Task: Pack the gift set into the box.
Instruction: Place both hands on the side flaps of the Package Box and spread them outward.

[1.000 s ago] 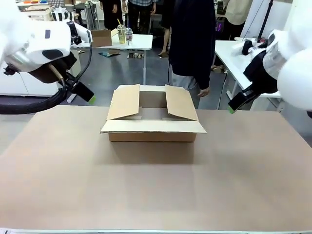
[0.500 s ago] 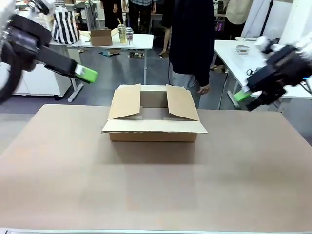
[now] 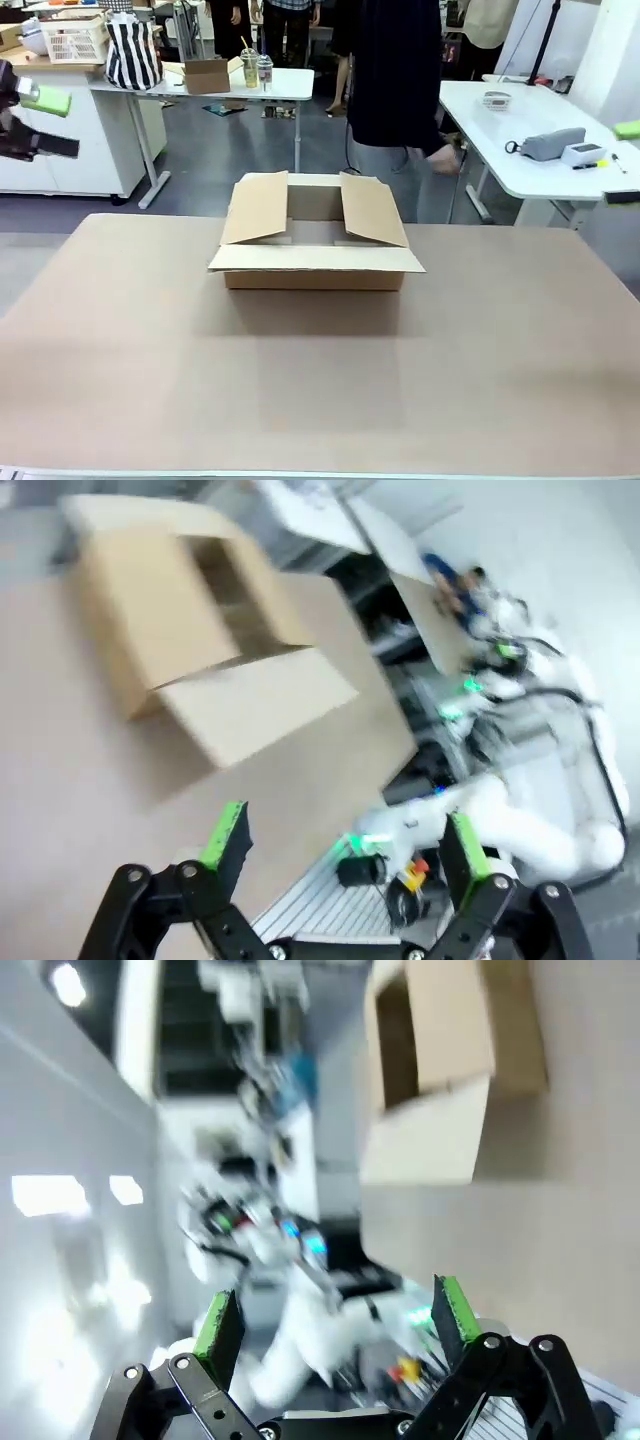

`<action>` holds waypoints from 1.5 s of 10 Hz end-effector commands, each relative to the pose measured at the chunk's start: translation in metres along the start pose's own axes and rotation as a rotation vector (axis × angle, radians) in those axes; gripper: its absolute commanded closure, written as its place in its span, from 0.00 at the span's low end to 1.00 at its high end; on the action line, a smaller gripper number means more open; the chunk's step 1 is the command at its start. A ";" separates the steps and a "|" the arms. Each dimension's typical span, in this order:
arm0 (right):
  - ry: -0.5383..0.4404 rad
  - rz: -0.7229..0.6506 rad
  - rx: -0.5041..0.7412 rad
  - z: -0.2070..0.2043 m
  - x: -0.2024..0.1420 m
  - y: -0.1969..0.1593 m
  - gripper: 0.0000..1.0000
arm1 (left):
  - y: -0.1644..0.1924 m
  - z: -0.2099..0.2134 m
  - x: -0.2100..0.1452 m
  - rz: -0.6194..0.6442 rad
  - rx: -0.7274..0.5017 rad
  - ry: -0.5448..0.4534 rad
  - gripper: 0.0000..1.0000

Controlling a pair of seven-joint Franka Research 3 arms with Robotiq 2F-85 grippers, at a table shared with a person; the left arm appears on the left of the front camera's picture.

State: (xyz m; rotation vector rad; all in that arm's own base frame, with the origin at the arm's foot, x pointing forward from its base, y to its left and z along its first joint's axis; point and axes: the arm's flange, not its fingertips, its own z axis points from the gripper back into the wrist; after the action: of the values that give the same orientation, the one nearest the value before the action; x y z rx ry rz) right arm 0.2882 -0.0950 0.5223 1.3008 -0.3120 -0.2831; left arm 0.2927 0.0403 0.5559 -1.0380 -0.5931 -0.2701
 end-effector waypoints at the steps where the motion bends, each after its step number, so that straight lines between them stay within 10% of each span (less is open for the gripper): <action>1: -0.205 -0.054 0.130 -0.023 0.001 -0.028 0.00 | 0.014 0.012 -0.132 0.265 0.215 -0.033 0.00; 2: 0.000 0.000 0.000 0.000 0.000 0.000 0.00 | 0.000 0.000 0.000 0.000 0.000 0.000 0.00; 12: 0.000 0.000 0.000 0.000 0.000 0.000 0.00 | 0.001 0.002 -0.004 0.021 0.019 0.008 0.00; 15: 0.000 0.000 0.000 0.000 0.000 0.000 0.00 | -0.046 -0.073 0.054 0.142 0.637 -0.067 0.00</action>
State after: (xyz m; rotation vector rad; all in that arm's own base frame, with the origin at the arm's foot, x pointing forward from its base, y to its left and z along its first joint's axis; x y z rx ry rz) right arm 0.2897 -0.0928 0.5232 1.3136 -0.3091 -0.3074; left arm 0.3180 -0.0054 0.5810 -0.6671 -0.6893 -0.0389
